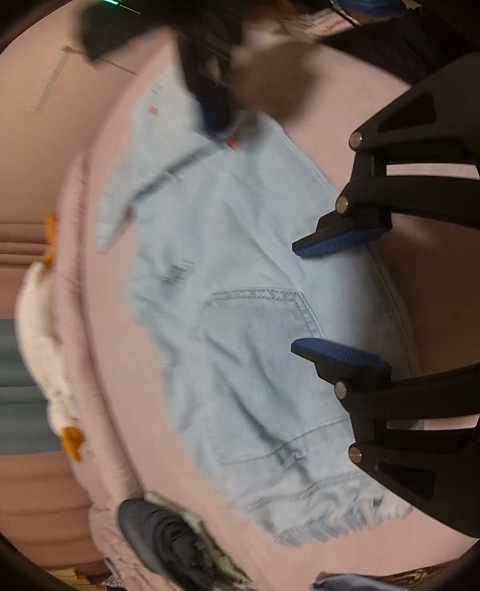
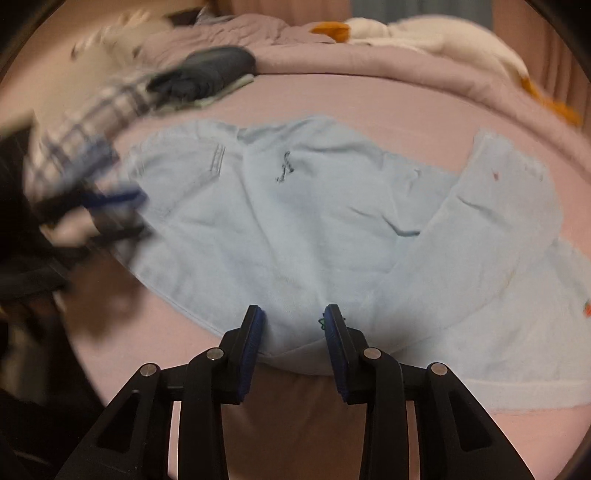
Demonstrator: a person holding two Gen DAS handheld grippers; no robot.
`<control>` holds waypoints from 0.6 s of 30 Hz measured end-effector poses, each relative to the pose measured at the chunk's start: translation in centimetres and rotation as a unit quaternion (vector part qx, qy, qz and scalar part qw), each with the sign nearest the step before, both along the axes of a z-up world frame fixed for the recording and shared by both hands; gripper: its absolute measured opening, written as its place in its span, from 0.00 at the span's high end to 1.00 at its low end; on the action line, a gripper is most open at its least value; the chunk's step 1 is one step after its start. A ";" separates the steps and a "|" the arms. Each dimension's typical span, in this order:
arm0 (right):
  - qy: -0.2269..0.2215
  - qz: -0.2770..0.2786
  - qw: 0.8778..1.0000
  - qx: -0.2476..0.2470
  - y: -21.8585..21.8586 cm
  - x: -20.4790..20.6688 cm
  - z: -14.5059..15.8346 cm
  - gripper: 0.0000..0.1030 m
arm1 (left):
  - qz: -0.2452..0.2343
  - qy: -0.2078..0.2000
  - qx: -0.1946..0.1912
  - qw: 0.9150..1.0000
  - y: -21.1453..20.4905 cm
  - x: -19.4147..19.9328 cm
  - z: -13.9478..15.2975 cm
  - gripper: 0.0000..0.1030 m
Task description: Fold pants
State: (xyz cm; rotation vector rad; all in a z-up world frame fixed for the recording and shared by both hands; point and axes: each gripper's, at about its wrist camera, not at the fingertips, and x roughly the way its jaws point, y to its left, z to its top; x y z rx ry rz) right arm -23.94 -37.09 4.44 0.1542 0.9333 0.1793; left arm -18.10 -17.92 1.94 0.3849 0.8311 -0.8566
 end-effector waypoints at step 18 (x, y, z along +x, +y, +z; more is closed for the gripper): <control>0.040 -0.257 0.965 0.046 -18.1 15.7 2.9 0.60 | 0.014 0.034 -0.035 0.999 0.1 0.7 -0.2 0.47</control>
